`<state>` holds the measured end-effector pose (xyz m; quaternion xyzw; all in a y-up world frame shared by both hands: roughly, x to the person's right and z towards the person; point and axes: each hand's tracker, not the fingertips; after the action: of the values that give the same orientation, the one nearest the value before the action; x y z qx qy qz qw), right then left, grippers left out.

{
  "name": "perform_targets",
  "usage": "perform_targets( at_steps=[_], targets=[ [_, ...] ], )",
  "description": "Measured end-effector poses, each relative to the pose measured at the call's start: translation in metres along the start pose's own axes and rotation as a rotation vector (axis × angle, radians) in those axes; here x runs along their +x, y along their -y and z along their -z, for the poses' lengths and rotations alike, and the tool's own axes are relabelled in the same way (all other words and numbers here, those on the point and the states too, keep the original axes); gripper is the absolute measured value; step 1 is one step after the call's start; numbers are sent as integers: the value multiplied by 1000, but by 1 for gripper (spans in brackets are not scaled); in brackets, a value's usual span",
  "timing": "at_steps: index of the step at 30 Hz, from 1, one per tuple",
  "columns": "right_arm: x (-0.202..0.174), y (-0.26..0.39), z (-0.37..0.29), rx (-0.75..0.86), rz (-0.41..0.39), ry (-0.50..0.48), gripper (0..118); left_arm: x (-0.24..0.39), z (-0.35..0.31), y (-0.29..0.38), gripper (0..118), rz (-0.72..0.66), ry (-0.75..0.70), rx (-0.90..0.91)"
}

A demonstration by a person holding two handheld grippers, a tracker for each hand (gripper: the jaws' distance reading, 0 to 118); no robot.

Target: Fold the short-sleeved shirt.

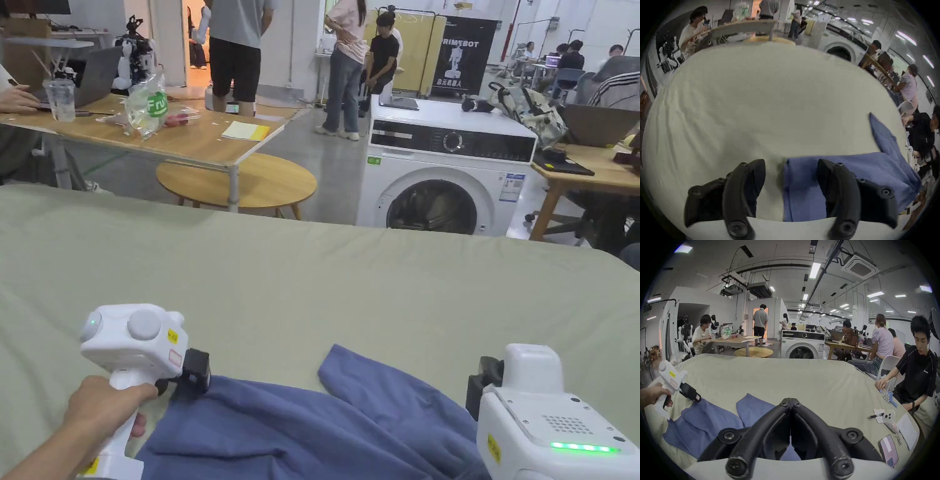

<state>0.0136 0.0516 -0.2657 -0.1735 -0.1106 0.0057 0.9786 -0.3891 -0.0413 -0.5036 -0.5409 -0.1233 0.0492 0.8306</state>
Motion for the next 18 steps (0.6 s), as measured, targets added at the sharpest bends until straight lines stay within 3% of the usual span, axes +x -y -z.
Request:
perform_targets(
  at_steps=[3,4,7,14,15,17,18],
  targets=[
    [11,2,4,-22,3,10,0,14,4,8,65,118,-117,105],
    [15,1,6,-32,4,15,0,21,3,11,58,176,-125,104],
    [25,-3,20,-75,5,19,0,26,-8,19,0,210,-60,105],
    [41,-15,88,-282,-24,-44,2,16,-51,46,0,168,11,245],
    [42,-13,98,-301,-42,-34,13,15,-57,49,0,154,18,276],
    [44,-8,123,-382,-52,-60,47,11,-67,55,0,133,40,283],
    [43,-3,136,-416,-68,-58,58,13,-73,62,0,115,45,303]
  ],
)
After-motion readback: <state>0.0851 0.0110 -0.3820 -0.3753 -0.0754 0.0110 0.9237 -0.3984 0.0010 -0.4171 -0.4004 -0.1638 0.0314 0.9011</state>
